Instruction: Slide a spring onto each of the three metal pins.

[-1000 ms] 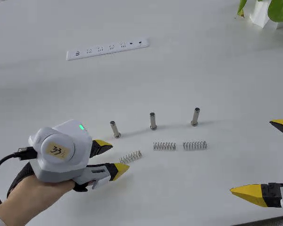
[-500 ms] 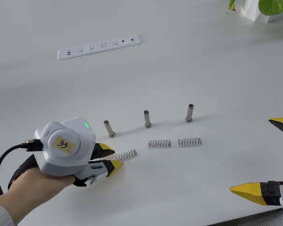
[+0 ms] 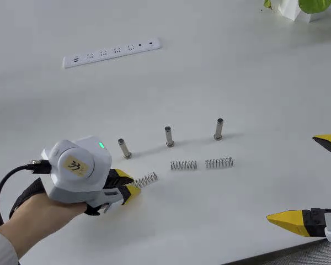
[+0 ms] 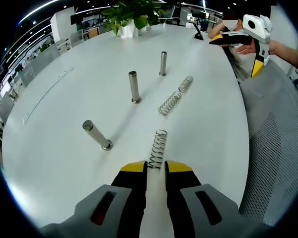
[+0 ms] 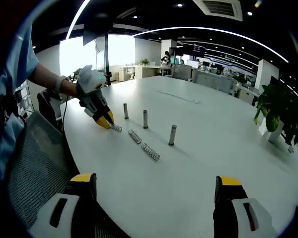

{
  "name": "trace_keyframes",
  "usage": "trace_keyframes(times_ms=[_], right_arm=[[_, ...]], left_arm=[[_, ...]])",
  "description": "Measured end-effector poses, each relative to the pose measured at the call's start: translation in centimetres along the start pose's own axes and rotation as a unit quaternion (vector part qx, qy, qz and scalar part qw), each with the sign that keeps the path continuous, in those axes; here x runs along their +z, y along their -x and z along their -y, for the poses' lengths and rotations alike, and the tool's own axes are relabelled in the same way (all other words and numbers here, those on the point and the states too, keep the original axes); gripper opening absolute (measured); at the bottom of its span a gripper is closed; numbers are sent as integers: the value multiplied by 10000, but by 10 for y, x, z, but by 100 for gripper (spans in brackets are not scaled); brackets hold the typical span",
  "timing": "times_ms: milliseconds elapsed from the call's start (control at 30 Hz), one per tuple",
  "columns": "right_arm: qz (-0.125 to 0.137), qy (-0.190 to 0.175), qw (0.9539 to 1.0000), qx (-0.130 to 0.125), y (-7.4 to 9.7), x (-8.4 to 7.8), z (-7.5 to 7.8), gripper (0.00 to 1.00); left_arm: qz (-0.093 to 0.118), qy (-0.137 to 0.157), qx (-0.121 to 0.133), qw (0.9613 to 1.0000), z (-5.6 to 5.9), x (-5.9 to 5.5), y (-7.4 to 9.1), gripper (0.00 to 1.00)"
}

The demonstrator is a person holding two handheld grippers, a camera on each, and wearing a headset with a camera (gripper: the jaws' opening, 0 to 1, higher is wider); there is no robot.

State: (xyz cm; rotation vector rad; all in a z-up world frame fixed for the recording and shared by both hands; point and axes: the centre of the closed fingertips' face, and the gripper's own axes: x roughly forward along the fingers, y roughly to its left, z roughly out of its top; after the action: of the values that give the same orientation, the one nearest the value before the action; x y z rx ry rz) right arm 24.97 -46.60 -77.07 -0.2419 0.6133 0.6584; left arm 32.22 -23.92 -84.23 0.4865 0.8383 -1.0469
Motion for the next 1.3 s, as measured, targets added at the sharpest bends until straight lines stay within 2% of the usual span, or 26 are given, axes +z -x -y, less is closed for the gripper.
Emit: trace_keyframes(times_ms=[300, 400, 533, 733, 933, 1233, 1300], right_arm=[[-15, -5, 10000, 13, -2, -1, -1, 98], [-7, -3, 10000, 18, -2, 0, -2, 98], [12, 6, 10000, 17, -3, 2, -3, 98], [33, 35, 10000, 29, -3, 4, -4, 98], [50, 75, 9999, 48, -3, 6, -4, 98], [116, 181, 9997, 148, -8, 14, -10, 98], [128, 206, 9996, 176, -9, 16, -12, 98]], left_arm=[[35, 46, 63, 10000, -2, -1, -1, 8], [28, -89, 116, 9999, -1, -1, -1, 8], [51, -111, 161, 9998, -2, -1, -1, 8], [122, 37, 314, 9994, -4, -2, 0, 8], [269, 369, 402, 9981, -6, -2, 7, 8], [577, 646, 514, 9949, 2, 8, 20, 7], [561, 656, 538, 9948, 3, 7, 19, 7]])
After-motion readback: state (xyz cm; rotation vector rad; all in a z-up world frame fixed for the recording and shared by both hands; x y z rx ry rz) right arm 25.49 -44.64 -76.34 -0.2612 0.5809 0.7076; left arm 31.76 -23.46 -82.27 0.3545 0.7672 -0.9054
